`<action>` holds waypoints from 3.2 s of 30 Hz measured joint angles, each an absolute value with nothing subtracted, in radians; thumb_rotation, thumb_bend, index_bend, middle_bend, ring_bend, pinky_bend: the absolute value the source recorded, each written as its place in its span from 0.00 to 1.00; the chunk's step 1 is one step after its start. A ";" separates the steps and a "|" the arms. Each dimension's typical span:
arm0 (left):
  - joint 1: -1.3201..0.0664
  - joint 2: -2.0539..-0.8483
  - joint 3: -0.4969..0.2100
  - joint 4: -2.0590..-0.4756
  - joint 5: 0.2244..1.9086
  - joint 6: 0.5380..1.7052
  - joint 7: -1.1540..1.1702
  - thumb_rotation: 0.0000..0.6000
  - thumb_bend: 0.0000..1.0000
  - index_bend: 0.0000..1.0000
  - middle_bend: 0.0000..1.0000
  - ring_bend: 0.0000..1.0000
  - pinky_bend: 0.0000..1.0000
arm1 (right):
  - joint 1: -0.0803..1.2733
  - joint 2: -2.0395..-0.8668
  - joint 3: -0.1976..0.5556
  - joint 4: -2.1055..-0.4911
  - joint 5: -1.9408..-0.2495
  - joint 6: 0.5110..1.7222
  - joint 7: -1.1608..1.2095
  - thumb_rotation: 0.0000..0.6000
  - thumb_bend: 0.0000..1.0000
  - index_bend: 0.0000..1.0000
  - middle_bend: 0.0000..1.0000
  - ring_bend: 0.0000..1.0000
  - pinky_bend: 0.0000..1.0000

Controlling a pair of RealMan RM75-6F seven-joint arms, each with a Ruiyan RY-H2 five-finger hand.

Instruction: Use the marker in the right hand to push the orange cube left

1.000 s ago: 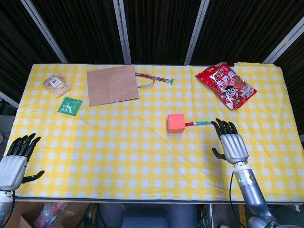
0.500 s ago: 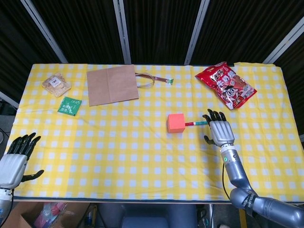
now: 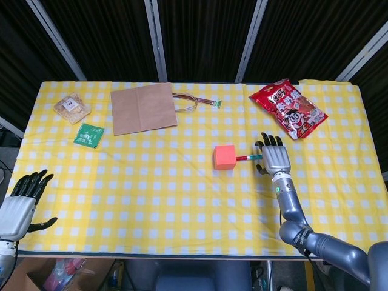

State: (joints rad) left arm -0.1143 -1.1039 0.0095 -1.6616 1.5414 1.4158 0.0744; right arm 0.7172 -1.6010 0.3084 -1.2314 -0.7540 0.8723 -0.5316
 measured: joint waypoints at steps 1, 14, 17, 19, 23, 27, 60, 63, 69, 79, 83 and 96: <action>-0.114 -1.104 0.010 -1.661 1.542 1.416 0.074 1.00 0.00 0.00 0.00 0.00 0.00 | 0.723 -1.609 0.308 -1.217 -0.750 0.868 -0.531 1.00 0.40 0.27 0.02 0.00 0.00; -0.121 -1.096 0.015 -1.663 1.545 1.405 0.049 1.00 0.00 0.00 0.00 0.00 0.00 | 0.764 -1.659 0.275 -1.117 -0.714 0.824 -0.528 1.00 0.40 0.29 0.03 0.00 0.00; -0.120 -1.095 0.015 -1.664 1.547 1.409 0.048 1.00 0.00 0.00 0.00 0.00 0.00 | 0.764 -1.655 0.269 -1.124 -0.700 0.825 -0.536 1.00 0.40 0.29 0.03 0.00 0.00; -0.120 -1.096 0.015 -1.664 1.546 1.410 0.048 1.00 0.00 0.00 0.00 0.00 0.00 | 0.766 -1.657 0.267 -1.121 -0.690 0.826 -0.537 1.00 0.40 0.29 0.03 0.00 0.00; -0.120 -1.096 0.014 -1.665 1.542 1.407 0.051 1.00 0.00 0.00 0.00 0.00 0.00 | 0.770 -1.667 0.262 -1.098 -0.682 0.822 -0.533 1.00 0.40 0.31 0.05 0.00 0.00; -0.121 -1.097 0.014 -1.666 1.541 1.407 0.052 1.00 0.00 0.00 0.00 0.00 0.00 | 0.773 -1.680 0.261 -1.071 -0.683 0.820 -0.519 1.00 0.40 0.41 0.09 0.00 0.00; -0.122 -1.096 0.015 -1.669 1.541 1.411 0.033 1.00 0.00 0.00 0.00 0.00 0.00 | 0.752 -1.609 0.289 -1.167 -0.818 0.898 -0.398 1.00 0.53 0.63 0.17 0.00 0.00; -0.121 -1.095 0.015 -1.670 1.540 1.411 0.032 1.00 0.00 0.00 0.00 0.00 0.00 | 0.750 -1.594 0.294 -1.182 -0.817 0.907 -0.401 1.00 0.53 0.63 0.17 0.00 0.00; -0.121 -1.094 0.015 -1.672 1.539 1.411 0.030 1.00 0.00 0.00 0.00 0.00 0.00 | 0.738 -1.552 0.297 -1.224 -0.807 0.924 -0.408 1.00 0.54 0.63 0.17 0.00 0.00; -0.122 -1.096 0.015 -1.673 1.540 1.410 0.025 1.00 0.00 0.00 0.00 0.00 0.00 | 0.736 -1.550 0.254 -1.191 -0.896 0.912 -0.384 1.00 0.54 0.64 0.19 0.00 0.00; -0.123 -1.094 0.016 -1.675 1.542 1.410 0.022 1.00 0.00 0.00 0.00 0.00 0.00 | 0.744 -1.576 0.238 -1.129 -0.940 0.902 -0.365 1.00 0.54 0.64 0.19 0.00 0.00; -0.127 -1.085 0.017 -1.683 1.533 1.395 0.001 1.00 0.00 0.00 0.00 0.00 0.00 | 0.793 -1.677 0.243 -1.009 -0.990 0.853 -0.312 1.00 0.54 0.64 0.20 0.00 0.00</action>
State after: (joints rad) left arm -0.1271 -1.0853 0.0170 -1.6830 1.5327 1.3954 0.0006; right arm 0.7926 -1.6767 0.2428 -1.0092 -0.9900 0.8535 -0.3122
